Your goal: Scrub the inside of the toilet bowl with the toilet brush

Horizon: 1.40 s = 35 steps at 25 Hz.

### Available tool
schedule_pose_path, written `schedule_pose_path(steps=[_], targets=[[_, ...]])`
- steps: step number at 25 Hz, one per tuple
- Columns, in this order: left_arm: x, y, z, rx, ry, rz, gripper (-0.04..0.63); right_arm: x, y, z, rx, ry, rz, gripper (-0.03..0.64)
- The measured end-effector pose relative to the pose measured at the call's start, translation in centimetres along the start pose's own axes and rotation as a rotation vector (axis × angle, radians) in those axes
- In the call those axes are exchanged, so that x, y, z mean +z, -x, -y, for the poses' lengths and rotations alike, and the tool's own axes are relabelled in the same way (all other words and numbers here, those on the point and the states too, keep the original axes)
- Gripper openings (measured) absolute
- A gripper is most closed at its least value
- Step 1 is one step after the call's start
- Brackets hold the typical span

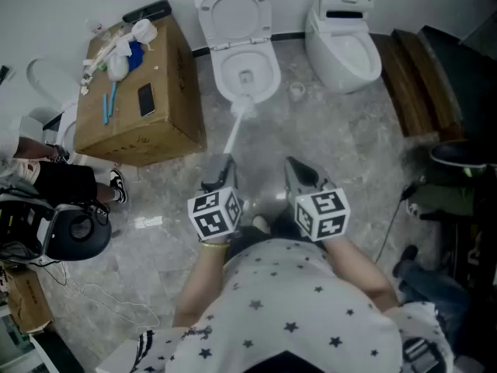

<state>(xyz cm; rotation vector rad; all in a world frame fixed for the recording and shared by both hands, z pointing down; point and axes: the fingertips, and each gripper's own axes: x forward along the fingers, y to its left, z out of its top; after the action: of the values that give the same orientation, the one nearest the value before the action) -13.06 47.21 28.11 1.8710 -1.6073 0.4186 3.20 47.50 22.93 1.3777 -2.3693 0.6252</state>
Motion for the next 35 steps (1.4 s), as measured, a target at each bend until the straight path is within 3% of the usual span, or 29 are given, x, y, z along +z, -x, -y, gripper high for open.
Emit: schedule_pose_path(steps=[22,35], targets=[[0.7,1.8,-0.6,-0.018,-0.014,0.052,0.147,0.1,0.5,-3.5,0.045,0.017,0.041,0.006],[1.9,0.1,-1.1,-0.016,0.01,0.052,0.147,0.8,-0.5,-1.5,0.046,-0.022,0.033,0.006]])
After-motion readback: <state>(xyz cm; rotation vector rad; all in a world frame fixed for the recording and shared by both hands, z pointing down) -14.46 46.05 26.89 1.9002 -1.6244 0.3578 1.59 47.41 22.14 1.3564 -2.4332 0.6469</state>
